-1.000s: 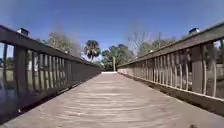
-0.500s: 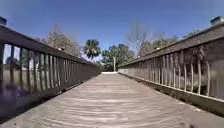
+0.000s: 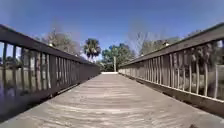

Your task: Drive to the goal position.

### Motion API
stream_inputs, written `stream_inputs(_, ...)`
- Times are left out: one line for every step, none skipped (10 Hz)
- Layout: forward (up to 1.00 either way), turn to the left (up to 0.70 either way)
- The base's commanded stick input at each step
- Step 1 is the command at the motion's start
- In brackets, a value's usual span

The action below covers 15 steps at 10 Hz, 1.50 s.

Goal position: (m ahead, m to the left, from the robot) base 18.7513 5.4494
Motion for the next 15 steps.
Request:
stream_inputs(0.85, 0.00)
stream_inputs(0.85, 0.00)
stream_inputs(0.85, 0.00)
stream_inputs(0.85, 0.00)
stream_inputs(0.85, 0.00)
stream_inputs(0.85, 0.00)
stream_inputs(0.85, 0.00)
stream_inputs(0.85, 0.00)
stream_inputs(0.85, 0.00)
stream_inputs(0.85, 0.00)
stream_inputs(0.85, 0.00)
stream_inputs(0.85, 0.00)
stream_inputs(0.85, 0.00)
stream_inputs(0.85, 0.00)
stream_inputs(0.85, 0.00)
